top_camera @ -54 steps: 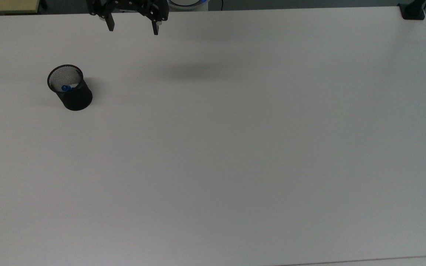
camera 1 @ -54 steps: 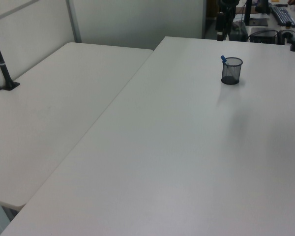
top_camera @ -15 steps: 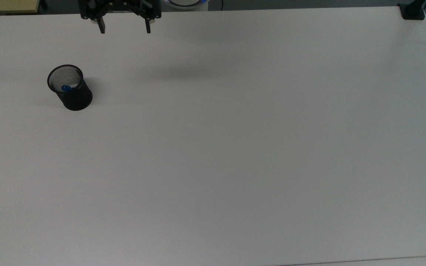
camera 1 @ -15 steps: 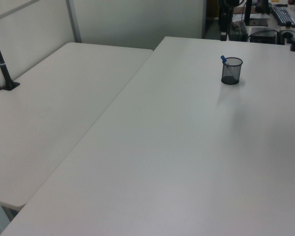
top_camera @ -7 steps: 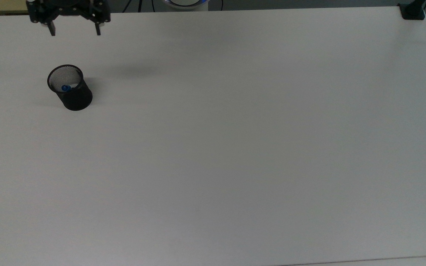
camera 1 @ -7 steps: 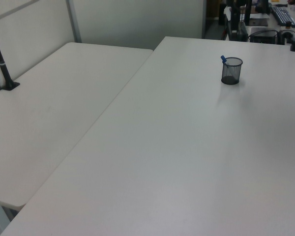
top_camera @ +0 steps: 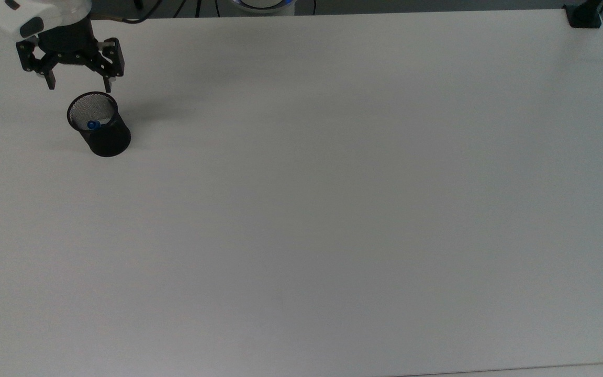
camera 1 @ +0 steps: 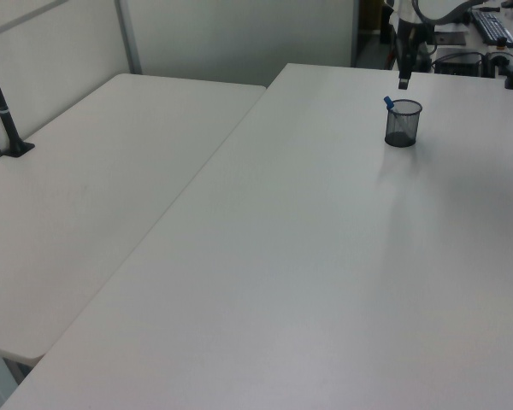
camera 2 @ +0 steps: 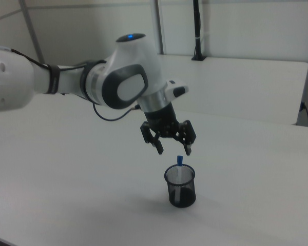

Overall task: Remove the marker
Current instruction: 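Move the open gripper over the black mesh cup and lower it, then close the gripper on the blue-capped marker inside the cup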

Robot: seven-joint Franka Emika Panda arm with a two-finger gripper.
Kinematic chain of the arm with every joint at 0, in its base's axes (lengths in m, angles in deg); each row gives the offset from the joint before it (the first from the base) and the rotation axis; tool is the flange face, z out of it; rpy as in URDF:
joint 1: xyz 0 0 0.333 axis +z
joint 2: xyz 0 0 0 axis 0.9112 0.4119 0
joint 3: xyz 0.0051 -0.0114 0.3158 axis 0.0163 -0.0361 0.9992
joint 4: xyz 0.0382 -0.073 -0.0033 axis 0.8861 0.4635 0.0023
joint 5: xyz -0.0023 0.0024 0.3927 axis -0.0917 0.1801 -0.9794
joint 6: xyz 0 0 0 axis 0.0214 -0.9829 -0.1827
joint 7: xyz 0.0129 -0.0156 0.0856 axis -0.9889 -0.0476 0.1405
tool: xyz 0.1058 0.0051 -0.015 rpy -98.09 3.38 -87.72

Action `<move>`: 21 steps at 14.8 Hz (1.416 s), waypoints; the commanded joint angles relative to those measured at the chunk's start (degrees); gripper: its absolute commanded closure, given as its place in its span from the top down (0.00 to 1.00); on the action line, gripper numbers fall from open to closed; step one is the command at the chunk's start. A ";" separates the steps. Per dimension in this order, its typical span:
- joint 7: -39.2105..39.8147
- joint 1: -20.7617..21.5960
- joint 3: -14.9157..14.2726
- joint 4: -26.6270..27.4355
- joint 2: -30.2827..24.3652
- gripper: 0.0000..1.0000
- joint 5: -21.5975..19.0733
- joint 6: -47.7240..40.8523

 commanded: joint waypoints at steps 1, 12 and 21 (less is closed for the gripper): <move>-0.09 -0.19 0.18 1.19 2.71 0.77 -3.71 5.01; 0.96 -0.02 0.36 0.66 6.41 0.29 -9.01 10.83; 1.05 -0.89 0.27 -1.26 4.57 0.00 -9.09 9.51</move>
